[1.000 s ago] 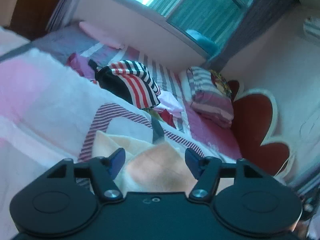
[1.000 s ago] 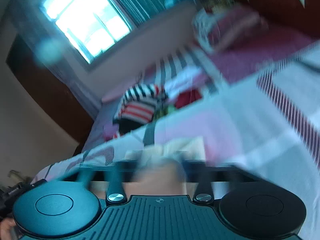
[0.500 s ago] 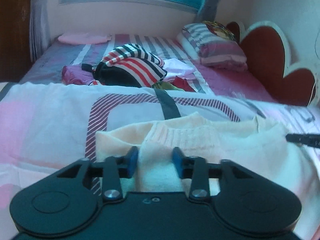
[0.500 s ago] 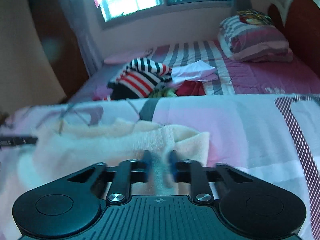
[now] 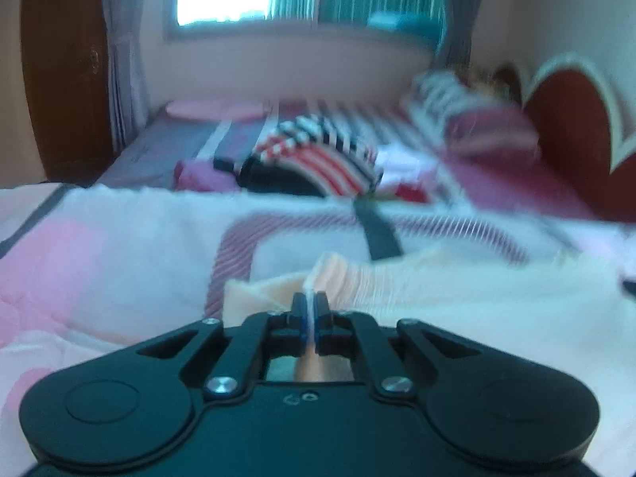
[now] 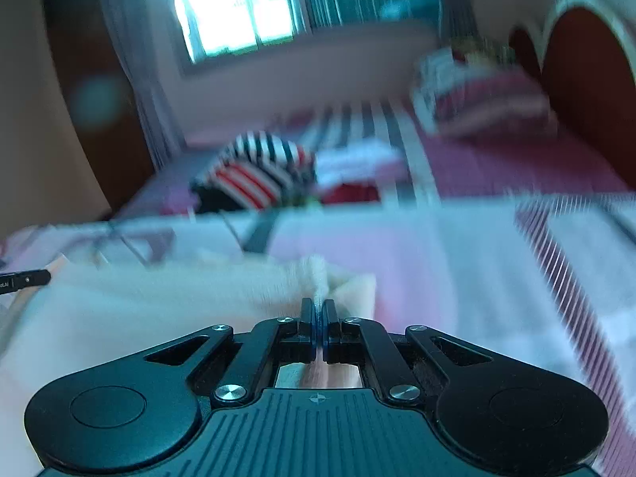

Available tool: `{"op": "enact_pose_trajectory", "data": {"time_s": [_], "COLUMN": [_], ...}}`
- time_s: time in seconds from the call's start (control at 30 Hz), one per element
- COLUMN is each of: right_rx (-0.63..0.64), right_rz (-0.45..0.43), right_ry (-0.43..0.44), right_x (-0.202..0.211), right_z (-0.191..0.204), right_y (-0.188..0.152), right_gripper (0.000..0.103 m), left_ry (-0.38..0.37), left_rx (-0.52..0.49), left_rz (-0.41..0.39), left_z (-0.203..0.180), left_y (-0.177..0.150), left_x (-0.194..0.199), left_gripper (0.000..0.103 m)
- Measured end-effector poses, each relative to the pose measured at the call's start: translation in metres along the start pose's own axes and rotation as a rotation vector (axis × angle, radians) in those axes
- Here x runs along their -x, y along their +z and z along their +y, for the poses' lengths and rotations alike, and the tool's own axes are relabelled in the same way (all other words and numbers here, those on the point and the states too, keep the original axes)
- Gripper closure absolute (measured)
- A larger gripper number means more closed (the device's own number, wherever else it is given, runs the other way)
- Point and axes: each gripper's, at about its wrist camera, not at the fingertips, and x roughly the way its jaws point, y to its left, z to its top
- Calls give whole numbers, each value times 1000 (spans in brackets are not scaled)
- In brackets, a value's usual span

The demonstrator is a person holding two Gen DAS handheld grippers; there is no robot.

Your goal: Fold small clothes

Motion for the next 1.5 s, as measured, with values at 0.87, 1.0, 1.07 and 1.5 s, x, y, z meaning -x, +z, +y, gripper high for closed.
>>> {"op": "enact_pose_trajectory", "data": {"time_s": [0.87, 1.0, 1.07, 1.5], "right_rx": [68, 225, 253, 252], "right_rz": [-87, 39, 36, 74], "right_ry": [72, 147, 105, 137], "right_x": [37, 23, 14, 55], "right_z": [59, 113, 121, 143], "right_y": [-3, -32, -47, -72], "right_gripper": [60, 60, 60, 62], "left_ry": [-11, -67, -38, -36], "left_rx": [-2, -241, -261, -146], "left_rz": [-98, -22, -28, 31], "left_z": [-36, -104, -112, -94], "left_y": [-16, -40, -51, -70], "left_x": [74, 67, 60, 93], "left_gripper": [27, 17, 14, 16]}}
